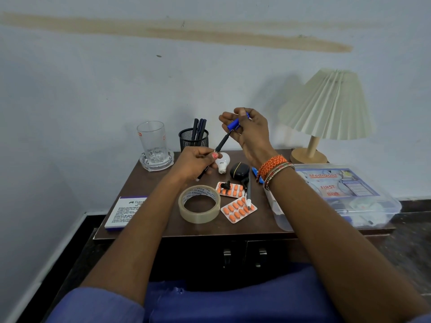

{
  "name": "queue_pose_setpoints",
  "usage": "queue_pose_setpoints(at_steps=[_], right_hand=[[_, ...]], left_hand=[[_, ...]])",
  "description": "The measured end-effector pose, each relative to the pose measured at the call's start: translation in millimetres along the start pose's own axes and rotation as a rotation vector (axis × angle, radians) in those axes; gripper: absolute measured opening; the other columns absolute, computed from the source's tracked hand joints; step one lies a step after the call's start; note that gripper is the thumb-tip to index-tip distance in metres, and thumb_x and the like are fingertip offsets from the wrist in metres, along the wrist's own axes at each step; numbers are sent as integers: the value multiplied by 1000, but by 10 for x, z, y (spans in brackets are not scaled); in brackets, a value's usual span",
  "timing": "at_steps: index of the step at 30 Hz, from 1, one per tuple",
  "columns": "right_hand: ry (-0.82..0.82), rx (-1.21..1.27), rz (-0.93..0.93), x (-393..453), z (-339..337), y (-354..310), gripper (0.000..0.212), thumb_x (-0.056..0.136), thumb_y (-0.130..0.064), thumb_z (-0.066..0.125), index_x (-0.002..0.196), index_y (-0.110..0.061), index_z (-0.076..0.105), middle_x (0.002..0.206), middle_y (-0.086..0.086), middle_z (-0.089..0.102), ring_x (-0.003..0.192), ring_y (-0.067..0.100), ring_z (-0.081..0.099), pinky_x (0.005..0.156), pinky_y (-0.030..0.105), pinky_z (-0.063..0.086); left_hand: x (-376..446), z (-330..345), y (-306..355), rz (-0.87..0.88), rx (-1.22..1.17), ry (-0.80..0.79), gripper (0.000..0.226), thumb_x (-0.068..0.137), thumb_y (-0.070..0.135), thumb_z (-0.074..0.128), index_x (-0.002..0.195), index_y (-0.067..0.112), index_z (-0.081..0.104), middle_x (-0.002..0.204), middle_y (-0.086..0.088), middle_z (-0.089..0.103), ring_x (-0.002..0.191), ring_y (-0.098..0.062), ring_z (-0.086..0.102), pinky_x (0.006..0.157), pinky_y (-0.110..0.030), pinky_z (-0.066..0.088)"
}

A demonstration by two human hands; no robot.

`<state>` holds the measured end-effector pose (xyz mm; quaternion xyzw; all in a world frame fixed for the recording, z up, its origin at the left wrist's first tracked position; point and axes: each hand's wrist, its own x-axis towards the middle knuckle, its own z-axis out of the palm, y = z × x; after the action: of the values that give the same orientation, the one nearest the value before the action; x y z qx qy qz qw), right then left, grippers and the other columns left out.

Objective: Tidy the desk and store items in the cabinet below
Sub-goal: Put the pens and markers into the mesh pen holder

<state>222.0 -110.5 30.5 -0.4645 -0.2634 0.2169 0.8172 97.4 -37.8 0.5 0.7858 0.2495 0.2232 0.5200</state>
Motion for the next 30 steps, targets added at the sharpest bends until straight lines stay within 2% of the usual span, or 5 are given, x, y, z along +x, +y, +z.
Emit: queue_pose_setpoints(at_steps=[7, 14, 21, 25, 30], right_hand=[[-8, 6, -2, 17, -36, -18, 21, 103, -12, 36, 92, -7, 53, 87, 13, 68, 85, 25, 69, 83, 36, 57], [-98, -363, -46, -35, -7, 43, 28, 102, -17, 39, 98, -3, 63, 92, 11, 66, 84, 18, 65, 78, 32, 56], [29, -683, -247, -12, 17, 91, 24, 97, -15, 52, 118, -10, 59, 88, 4, 64, 74, 14, 60, 78, 34, 56], [54, -642, -276, -14, 17, 56, 8, 90, -13, 62, 92, -7, 58, 80, 12, 66, 73, 23, 66, 69, 32, 58], [116, -618, -283, 25, 28, 60, 20, 86, -10, 60, 68, -6, 50, 66, 11, 53, 62, 19, 52, 63, 35, 52]], left_hand=[[0, -5, 5, -8, 25, 20, 24, 94, 19, 53, 113, 12, 66, 74, 2, 64, 61, -8, 55, 46, -7, 41], [-32, 14, 49, -13, -38, 48, 19, 95, 20, 52, 104, 13, 67, 72, 1, 63, 57, -8, 54, 41, -12, 40], [-21, 85, 95, -6, -128, 97, 22, 96, 18, 51, 102, 6, 68, 72, -3, 62, 61, -13, 56, 66, -29, 52], [-3, 125, 116, -31, -161, 171, 22, 95, 17, 52, 101, 3, 68, 70, -5, 61, 58, -14, 54, 69, -32, 54], [-23, 214, 123, -58, -117, 273, 17, 94, 16, 54, 92, 9, 69, 66, -4, 58, 55, -13, 50, 56, -24, 50]])
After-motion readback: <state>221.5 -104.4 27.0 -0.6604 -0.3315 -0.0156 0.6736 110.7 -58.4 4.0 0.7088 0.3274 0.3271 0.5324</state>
